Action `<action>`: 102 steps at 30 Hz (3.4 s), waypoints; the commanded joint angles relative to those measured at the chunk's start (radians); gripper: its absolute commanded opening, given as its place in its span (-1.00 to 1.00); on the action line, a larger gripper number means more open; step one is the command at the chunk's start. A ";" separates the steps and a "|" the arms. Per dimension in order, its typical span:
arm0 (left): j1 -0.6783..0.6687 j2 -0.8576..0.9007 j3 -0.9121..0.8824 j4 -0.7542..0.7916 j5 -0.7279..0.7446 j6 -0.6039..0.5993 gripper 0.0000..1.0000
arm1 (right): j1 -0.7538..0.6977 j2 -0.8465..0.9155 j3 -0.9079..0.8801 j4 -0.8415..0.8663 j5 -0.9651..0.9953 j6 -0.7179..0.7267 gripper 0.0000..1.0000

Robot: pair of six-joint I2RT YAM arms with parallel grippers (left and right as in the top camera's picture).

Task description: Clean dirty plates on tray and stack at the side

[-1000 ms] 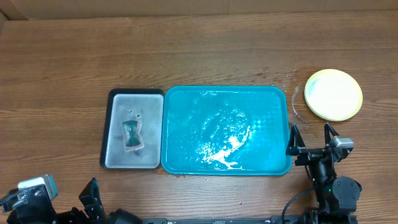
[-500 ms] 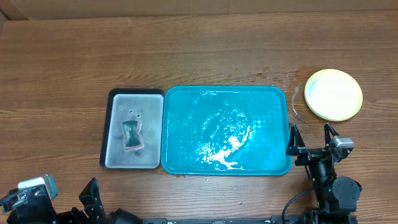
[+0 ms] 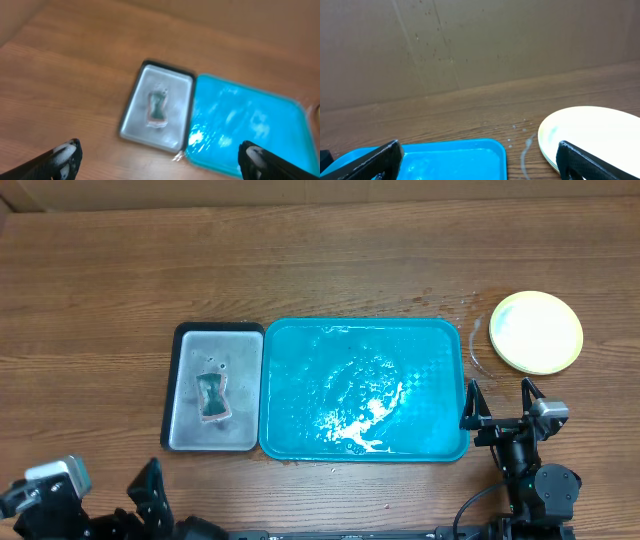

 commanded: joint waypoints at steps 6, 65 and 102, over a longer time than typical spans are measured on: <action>0.214 -0.132 -0.355 0.507 0.098 -0.013 0.99 | 0.005 -0.009 -0.011 0.005 0.006 -0.006 0.99; 0.341 -0.571 -1.525 1.511 0.487 0.505 0.99 | 0.005 -0.009 -0.011 0.005 0.006 -0.006 0.99; 0.341 -0.570 -1.524 1.513 0.491 0.529 0.99 | 0.005 -0.009 -0.011 0.005 0.006 -0.006 0.99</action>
